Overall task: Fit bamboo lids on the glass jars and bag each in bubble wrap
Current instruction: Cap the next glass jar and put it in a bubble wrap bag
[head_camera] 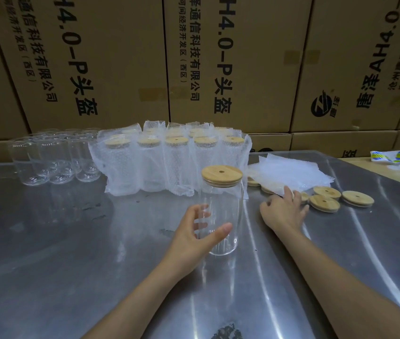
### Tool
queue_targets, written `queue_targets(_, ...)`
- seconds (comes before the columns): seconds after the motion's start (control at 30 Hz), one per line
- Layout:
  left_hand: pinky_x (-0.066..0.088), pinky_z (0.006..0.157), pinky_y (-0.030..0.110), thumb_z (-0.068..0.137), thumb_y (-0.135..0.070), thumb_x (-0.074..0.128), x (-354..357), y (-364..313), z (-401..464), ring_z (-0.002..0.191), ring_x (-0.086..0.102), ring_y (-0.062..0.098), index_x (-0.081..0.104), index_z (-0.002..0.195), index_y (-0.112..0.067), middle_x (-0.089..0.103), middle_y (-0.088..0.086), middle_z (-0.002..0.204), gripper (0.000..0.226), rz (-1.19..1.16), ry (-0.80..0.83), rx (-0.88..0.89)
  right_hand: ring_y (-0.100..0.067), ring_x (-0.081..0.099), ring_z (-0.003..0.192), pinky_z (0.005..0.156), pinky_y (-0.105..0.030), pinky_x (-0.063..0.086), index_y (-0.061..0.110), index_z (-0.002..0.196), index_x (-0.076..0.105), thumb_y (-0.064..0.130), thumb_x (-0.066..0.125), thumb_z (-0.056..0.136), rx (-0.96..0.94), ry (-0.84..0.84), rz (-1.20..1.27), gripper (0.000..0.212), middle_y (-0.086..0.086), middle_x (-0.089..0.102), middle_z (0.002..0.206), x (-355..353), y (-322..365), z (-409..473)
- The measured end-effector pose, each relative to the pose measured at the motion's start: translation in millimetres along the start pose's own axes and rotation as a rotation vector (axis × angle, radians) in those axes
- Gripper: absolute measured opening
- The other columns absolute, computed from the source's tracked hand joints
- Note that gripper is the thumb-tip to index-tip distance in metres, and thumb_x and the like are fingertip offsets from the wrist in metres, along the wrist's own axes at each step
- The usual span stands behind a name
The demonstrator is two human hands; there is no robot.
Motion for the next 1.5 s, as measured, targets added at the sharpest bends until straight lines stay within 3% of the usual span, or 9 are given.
queue_targets(0.23,0.045,0.077,0.012,0.055,-0.059,0.069,0.9,-0.7,0.5,0.11,0.053,-0.001,0.046,0.117,-0.037,0.053,-0.016,0.121,0.07,0.002,0.008,0.004,-0.022,0.02,0.144,0.117,-0.051,0.008,0.007,0.141,0.043,0.021,0.037,0.1,0.011,-0.128,-0.017,0.044,-0.007,0.038,0.15,-9.0,0.3,4.3)
queue_targets(0.43,0.044,0.078,0.011,0.058,-0.059,0.068,0.8,-2.1,-1.1,0.111,0.053,-0.001,0.045,0.124,-0.033,0.051,-0.018,0.121,0.075,0.014,0.012,0.006,-0.021,0.056,0.103,0.076,-0.03,0.039,0.014,0.121,0.063,0.008,0.043,0.099,-0.252,-0.42,0.559,0.031,-0.005,0.062,0.116,-40.8,10.9,-20.1)
queue_targets(0.7,0.041,0.075,0.002,0.06,-0.055,0.072,0.4,-2.8,-3.1,0.112,0.05,-0.002,0.039,0.125,-0.035,0.047,-0.012,0.13,0.075,-0.002,-0.03,0.045,-0.009,0.056,0.077,0.069,-0.022,0.05,0.033,0.115,0.053,0.017,0.06,0.094,-0.341,-0.654,1.135,0.026,0.015,0.054,0.088,-110.4,36.7,-54.0)
queue_targets(0.83,0.033,0.079,-0.005,0.059,-0.068,0.072,-6.8,-18.0,-4.3,0.119,0.046,-0.005,0.033,0.131,-0.038,0.044,-0.02,0.131,0.087,0.013,-0.114,0.142,0.004,0.047,0.082,0.068,-0.009,0.044,0.017,0.123,0.056,0.011,0.056,0.096,-0.618,-0.819,0.985,0.027,0.01,0.045,0.09,-139.9,65.4,-94.1)
queue_targets(0.93,0.039,0.091,0.009,0.061,-0.071,0.059,-23.5,-37.6,-8.6,0.115,0.052,-0.002,0.039,0.126,-0.04,0.051,-0.026,0.123,0.074,-0.079,-0.259,0.249,0.002,0.04,0.082,0.064,-0.016,0.046,0.003,0.121,0.059,0.001,0.053,0.096,-0.914,-0.906,0.782,0.026,-0.003,0.045,0.092,-145.6,92.5,-131.1)
queue_targets(1.13,0.043,0.096,0.025,0.071,-0.08,0.052,-53.8,-73.0,-28.4,0.112,0.055,0.005,0.037,0.129,-0.038,0.052,-0.027,0.116,0.073,-0.18,-0.431,0.479,-0.026,0.066,0.087,0.073,-0.027,0.053,0.006,0.101,0.071,-0.004,0.057,0.083,-1.386,-0.711,0.455,0.024,-0.012,0.064,0.083,-108.0,142.4,-192.1)
queue_targets(1.3,0.042,0.099,0.025,0.077,-0.051,0.06,-51.5,-93.8,-40.4,0.119,0.053,0.014,0.034,0.138,-0.011,0.053,0.001,0.127,0.078,0.033,-0.413,0.658,-0.016,0.048,0.063,0.065,-0.006,0.035,-0.006,0.078,0.067,0.0,0.047,0.082,-1.489,-0.266,0.481,0.022,-0.014,0.062,0.067,-83.1,161.2,-202.0)
queue_targets(1.4,0.041,0.096,0.018,0.076,-0.041,0.063,-48.6,-99.3,-43.1,0.115,0.055,0.011,0.042,0.132,-0.01,0.056,-0.005,0.121,0.067,0.099,-0.402,0.706,-0.016,0.053,0.053,0.045,-0.019,0.036,0.005,0.075,0.068,0.013,0.047,0.082,-1.426,-0.328,0.389,0.023,-0.001,0.061,0.063,-81.9,157.3,-195.5)
queue_targets(1.5,0.044,0.079,0.011,0.08,-0.04,0.061,-53.8,-96.0,-39.2,0.092,0.062,0.003,0.06,0.105,-0.021,0.064,-0.019,0.094,0.031,0.076,-0.453,0.635,-0.02,0.067,0.073,0.057,-0.027,0.048,0.008,0.084,0.073,0.011,0.06,0.076,-1.421,-0.481,0.367,0.015,-0.004,0.072,0.085,-85.4,152.1,-192.5)
Point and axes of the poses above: each hand's wrist, its own z-axis towards the middle knuckle, its own x-axis out of the palm, y = z × x, the point moved 8 cm from there along z, towards the middle knuckle
